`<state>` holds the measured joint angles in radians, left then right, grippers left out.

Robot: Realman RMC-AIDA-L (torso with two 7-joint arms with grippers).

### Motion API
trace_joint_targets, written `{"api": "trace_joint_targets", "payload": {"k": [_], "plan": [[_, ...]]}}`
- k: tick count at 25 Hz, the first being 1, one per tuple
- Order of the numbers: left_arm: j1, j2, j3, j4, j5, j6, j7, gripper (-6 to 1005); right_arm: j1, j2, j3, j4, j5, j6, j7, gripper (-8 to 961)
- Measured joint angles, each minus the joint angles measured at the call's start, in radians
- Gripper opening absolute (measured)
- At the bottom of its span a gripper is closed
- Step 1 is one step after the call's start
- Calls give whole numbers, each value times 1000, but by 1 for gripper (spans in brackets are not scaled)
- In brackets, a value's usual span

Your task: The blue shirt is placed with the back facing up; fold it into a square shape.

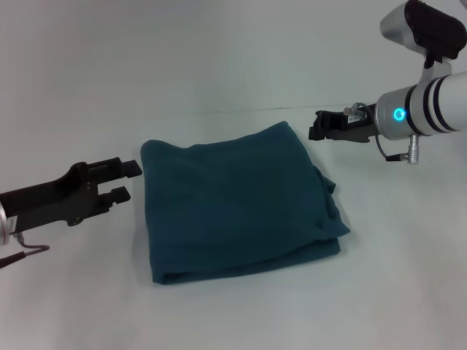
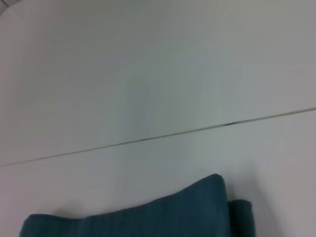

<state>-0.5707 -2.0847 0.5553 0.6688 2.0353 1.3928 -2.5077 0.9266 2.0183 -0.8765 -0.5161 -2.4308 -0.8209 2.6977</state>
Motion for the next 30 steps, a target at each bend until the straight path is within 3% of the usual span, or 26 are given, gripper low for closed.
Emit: {"api": "trace_joint_targets", "payload": {"k": [6,13,17,23,30], "plan": [[1,-1,0,0,0,1,-1,646,-2,1,0,1,-11,-18,2,23],[2,-3,0,0,0,-1,0,646,-16,-22,-1,-3,-11,-88,-5,24],[0,-5,0,-10,0,-2,3,646,-29,-24,7,5,-6,-78,1,139],[-3,-5,0,-16,0,-3,6,646,-19,3,8,45,14,-25,1,406],[-4,-5,1,-25,0,-9,8,646,9,14,2,88,39,17,-2,404]]}}
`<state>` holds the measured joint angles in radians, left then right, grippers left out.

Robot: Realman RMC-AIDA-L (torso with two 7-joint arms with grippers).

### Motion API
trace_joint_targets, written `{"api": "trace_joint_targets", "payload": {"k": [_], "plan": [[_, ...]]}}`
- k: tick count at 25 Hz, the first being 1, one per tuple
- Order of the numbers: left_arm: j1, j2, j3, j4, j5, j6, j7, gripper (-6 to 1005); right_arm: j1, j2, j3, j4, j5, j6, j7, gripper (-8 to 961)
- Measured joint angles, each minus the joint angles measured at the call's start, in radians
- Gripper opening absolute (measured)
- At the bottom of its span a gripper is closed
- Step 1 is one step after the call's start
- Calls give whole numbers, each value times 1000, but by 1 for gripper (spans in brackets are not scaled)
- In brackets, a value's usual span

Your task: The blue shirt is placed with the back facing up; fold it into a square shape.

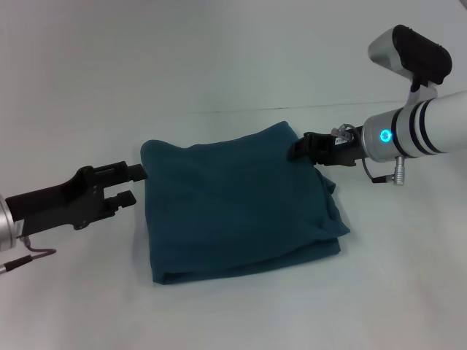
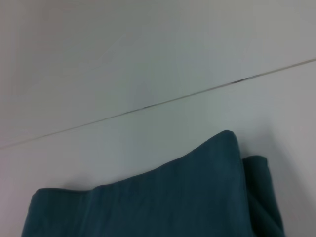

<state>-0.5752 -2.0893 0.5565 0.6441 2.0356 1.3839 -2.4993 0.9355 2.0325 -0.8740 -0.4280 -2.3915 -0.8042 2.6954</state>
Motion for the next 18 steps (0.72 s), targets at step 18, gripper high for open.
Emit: {"api": "trace_joint_targets", "payload": {"k": [18], "plan": [[-2,0,-1,0,0,-7,2,646,11,2,2,1,0,4,-5,158]]}}
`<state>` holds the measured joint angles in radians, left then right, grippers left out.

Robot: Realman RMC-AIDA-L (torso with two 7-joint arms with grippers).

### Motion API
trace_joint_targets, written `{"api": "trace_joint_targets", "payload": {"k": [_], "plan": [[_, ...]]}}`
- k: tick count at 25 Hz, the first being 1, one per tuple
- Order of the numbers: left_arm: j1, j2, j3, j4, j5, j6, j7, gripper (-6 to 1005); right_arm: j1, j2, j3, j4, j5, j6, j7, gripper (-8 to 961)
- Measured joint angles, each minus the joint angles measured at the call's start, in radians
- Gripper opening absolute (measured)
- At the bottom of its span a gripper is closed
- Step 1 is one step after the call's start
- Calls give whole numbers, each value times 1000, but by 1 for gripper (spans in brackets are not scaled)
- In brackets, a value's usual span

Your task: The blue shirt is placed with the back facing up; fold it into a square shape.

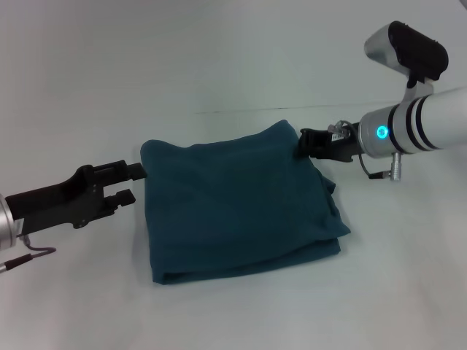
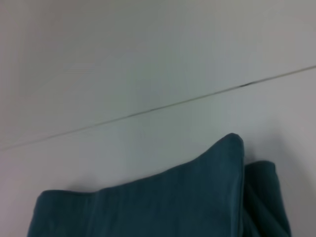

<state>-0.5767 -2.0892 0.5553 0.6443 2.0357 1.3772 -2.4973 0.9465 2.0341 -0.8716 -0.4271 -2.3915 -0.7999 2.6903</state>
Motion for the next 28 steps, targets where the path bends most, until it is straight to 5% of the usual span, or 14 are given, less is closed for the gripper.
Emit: {"api": "trace_joint_targets", "payload": {"k": [5,28], "plan": [[-1,0,1,0,0,0,0,646,-5,-2,3,-48,0,-32,7,15],[-3,0,0,0,0,0,0,644,-1,-13,-7,-16,-32,-7,6,30]]}}
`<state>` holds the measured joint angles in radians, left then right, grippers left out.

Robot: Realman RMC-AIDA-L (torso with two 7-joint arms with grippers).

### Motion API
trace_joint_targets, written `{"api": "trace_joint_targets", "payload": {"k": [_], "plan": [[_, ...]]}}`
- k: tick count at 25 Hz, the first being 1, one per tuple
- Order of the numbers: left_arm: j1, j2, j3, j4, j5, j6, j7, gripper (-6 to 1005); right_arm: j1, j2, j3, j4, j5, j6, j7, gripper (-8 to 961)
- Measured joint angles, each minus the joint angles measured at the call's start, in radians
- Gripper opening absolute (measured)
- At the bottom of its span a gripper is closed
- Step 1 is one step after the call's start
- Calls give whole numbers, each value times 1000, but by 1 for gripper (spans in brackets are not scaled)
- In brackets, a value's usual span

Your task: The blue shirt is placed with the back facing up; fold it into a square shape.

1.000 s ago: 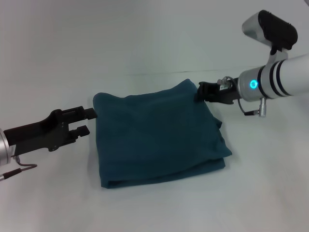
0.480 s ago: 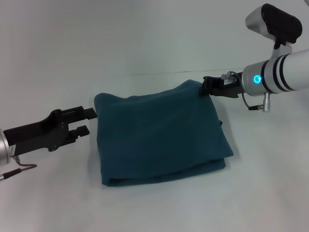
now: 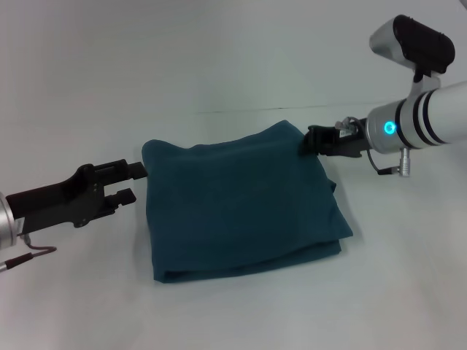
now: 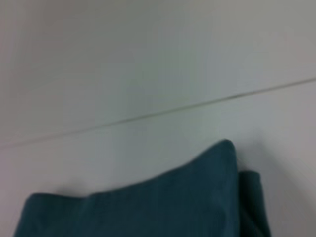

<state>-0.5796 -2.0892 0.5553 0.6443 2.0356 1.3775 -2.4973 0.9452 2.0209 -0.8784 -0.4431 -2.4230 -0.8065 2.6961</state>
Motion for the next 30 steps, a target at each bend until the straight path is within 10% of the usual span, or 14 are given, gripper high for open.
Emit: {"api": "trace_joint_targets", "payload": {"k": [14,25,30], "plan": [[2,-4,2,0,-11,9,0,644,-21,-51,29,4,-76,-84,78,411],[2,35,1,12,6,215,236,657,-298,-73,167,-245,431,-663,-368,465],[32,32,12,57,77,363,455,707,-414,-44,153,-246,435,-836,-582,509]]}}
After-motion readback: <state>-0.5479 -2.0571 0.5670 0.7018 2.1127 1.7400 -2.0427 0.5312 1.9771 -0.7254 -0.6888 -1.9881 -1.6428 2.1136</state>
